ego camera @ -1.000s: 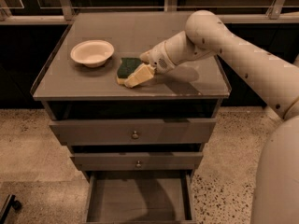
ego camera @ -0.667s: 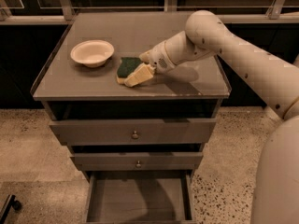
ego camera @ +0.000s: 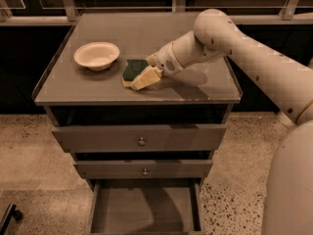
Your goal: Place sponge into bottom drawer
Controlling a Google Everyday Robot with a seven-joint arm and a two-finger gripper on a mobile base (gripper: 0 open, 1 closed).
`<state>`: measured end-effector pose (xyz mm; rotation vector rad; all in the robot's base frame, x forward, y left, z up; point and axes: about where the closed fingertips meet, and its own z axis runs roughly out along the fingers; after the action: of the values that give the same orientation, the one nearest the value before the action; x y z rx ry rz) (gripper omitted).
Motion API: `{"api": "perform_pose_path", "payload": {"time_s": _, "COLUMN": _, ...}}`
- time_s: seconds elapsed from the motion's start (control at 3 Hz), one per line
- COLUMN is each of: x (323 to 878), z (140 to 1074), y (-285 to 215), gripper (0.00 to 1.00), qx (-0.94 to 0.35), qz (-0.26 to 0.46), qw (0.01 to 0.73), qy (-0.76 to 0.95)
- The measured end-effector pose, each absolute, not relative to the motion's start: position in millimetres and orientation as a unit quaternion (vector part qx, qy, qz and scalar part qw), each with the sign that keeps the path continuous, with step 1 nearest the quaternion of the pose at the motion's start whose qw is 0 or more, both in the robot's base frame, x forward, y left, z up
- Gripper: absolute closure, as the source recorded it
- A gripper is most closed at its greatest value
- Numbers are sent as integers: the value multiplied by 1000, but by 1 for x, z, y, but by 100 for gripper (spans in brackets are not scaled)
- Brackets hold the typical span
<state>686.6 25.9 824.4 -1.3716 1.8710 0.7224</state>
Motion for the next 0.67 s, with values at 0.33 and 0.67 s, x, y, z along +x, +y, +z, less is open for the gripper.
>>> {"api": "perform_pose_path", "payload": {"time_s": 0.33, "x": 658, "z": 838, "y": 14, "gripper": 100, "qx": -513, "qz": 295, "qw": 354, "qy": 724}}
{"api": "perform_pose_path", "payload": {"time_s": 0.67, "x": 610, "z": 856, "y": -9, "gripper": 100, "qx": -489, "qz": 288, "qw": 360, "qy": 740}}
